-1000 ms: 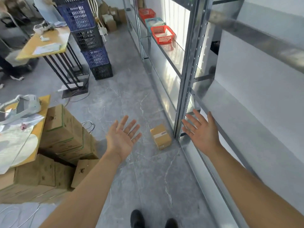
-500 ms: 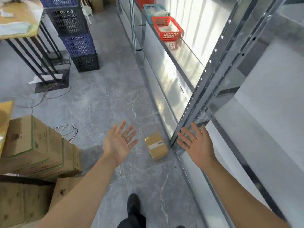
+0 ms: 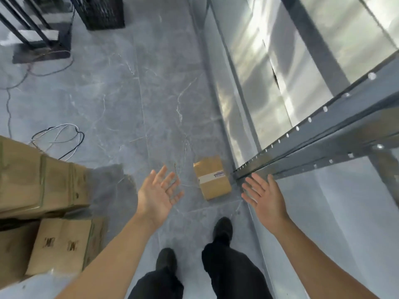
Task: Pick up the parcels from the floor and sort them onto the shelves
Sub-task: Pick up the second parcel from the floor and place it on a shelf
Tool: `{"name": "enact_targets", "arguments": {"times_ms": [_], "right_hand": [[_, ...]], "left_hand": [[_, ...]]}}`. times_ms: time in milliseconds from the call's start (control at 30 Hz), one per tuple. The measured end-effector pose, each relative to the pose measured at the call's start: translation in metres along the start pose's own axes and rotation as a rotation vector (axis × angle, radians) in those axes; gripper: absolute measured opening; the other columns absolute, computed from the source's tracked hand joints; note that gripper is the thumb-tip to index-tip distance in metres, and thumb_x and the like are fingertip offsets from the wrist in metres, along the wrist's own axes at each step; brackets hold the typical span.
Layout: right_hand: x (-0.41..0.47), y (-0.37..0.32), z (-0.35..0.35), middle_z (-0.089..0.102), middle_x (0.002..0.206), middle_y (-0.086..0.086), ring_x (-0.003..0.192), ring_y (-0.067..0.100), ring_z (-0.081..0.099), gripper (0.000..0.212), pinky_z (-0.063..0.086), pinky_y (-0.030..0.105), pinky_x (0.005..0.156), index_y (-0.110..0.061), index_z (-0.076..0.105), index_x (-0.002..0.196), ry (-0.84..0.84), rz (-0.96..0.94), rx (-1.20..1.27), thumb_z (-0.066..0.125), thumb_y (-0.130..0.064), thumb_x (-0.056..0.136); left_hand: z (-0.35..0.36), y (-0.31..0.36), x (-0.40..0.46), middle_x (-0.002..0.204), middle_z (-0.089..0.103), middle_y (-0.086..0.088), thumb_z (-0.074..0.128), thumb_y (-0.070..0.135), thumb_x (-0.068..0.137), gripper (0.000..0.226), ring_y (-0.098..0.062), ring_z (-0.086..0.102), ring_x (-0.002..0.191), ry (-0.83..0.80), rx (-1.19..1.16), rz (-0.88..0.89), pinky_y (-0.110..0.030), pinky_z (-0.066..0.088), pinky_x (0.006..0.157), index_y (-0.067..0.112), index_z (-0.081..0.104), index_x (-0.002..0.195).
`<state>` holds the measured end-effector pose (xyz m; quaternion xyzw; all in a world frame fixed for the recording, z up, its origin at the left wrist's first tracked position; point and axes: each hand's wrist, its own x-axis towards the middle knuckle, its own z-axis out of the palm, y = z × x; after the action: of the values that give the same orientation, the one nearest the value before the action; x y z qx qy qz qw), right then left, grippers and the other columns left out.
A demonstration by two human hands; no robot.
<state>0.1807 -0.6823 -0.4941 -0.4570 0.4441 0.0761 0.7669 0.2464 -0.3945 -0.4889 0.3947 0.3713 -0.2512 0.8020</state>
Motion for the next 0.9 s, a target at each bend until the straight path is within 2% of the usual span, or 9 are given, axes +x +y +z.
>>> {"name": "enact_targets", "arguments": {"times_ms": [200, 400, 633, 900], "right_hand": [[0.140, 0.060, -0.031, 0.051, 0.157, 0.010, 0.135, 0.025, 0.053, 0.055, 0.042, 0.049, 0.116, -0.017, 0.046, 0.155, 0.059, 0.062, -0.238, 0.036, -0.048, 0.110], [0.248, 0.099, -0.051, 0.044, 0.164, 0.009, 0.152, 0.028, 0.039, 0.055, 0.036, 0.052, 0.121, -0.022, 0.043, 0.157, 0.051, 0.143, -0.380, 0.038, -0.049, 0.109], [0.335, 0.141, -0.063, 0.031, 0.171, 0.001, 0.157, 0.024, 0.029, 0.062, 0.028, 0.052, 0.125, -0.024, 0.032, 0.163, 0.053, 0.226, -0.531, 0.036, -0.054, 0.108], [0.397, 0.166, -0.054, 0.015, 0.176, -0.001, 0.162, 0.024, 0.015, 0.077, 0.016, 0.051, 0.128, -0.029, 0.016, 0.167, 0.071, 0.292, -0.622, 0.032, -0.068, 0.102]], "left_hand": [[-0.028, -0.073, 0.133, 0.169, 0.041, -0.007, 0.033, 0.047, 0.111, 0.057, -0.030, 0.038, 0.155, 0.089, 0.026, -0.062, -0.054, 0.037, 0.119, 0.026, 0.038, 0.163], [-0.045, -0.127, 0.233, 0.171, 0.037, -0.005, 0.030, 0.050, 0.111, 0.061, -0.028, 0.036, 0.156, 0.132, 0.084, -0.117, -0.051, 0.037, 0.114, 0.023, 0.034, 0.165], [-0.051, -0.166, 0.316, 0.174, 0.030, -0.002, 0.031, 0.055, 0.109, 0.064, -0.024, 0.029, 0.159, 0.110, 0.172, -0.174, -0.054, 0.027, 0.127, 0.026, 0.030, 0.166], [-0.044, -0.200, 0.369, 0.179, 0.003, 0.003, 0.020, 0.069, 0.105, 0.079, -0.016, 0.008, 0.165, 0.129, 0.318, -0.314, -0.052, 0.012, 0.131, 0.027, 0.005, 0.170]]}}
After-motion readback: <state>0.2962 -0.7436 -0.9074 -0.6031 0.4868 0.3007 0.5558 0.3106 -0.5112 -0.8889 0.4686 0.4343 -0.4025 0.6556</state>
